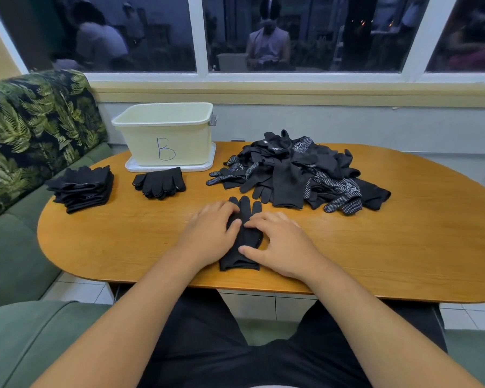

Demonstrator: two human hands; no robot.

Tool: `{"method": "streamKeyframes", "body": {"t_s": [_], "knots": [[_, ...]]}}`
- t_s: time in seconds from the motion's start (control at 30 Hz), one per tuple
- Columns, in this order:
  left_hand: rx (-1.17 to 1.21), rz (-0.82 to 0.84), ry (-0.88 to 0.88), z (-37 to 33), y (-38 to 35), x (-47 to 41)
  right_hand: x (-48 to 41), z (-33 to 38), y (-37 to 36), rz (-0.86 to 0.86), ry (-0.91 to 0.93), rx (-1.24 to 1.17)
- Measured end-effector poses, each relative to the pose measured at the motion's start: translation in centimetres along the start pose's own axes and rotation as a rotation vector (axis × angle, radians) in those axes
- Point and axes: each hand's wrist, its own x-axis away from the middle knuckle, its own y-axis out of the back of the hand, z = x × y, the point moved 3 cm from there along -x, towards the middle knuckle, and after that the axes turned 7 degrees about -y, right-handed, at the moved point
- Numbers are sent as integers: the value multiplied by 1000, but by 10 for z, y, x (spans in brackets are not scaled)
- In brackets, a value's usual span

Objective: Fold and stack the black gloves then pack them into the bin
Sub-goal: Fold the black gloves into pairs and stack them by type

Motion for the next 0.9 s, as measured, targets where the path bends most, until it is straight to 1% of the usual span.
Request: {"method": "streamKeyframes", "body": {"t_s": [0.1, 0.2, 0.27, 0.33, 0.43, 0.53, 0.67, 0.73, 0.8, 0.9], "knots": [[-83, 7, -16, 3, -5, -20, 1, 2, 0, 27, 7, 46], [-33, -16, 92, 12, -2, -48, 0, 1, 0, 29, 1, 38], [-15, 46, 148, 18, -2, -65, 0, 0, 0, 32, -2, 26], [7, 80, 166, 20, -6, -75, 0, 0, 0, 32, -1, 12], [45, 0, 178, 21, -13, -78, 1, -1, 1, 33, -10, -27], [66, -78, 176, 23, -15, -73, 2, -3, 1, 18, -13, -99], [16, -175, 130, 18, 0, -51, 4, -15, 6, -57, -18, -327], [47, -163, 153, 11, 8, -32, 8, -20, 8, -53, -8, -328], [112, -135, 166, 1, 9, -8, 10, -21, 8, -43, 34, -279], [157, -97, 132, -11, -1, 20, 10, -18, 4, -47, 76, -212]]}}
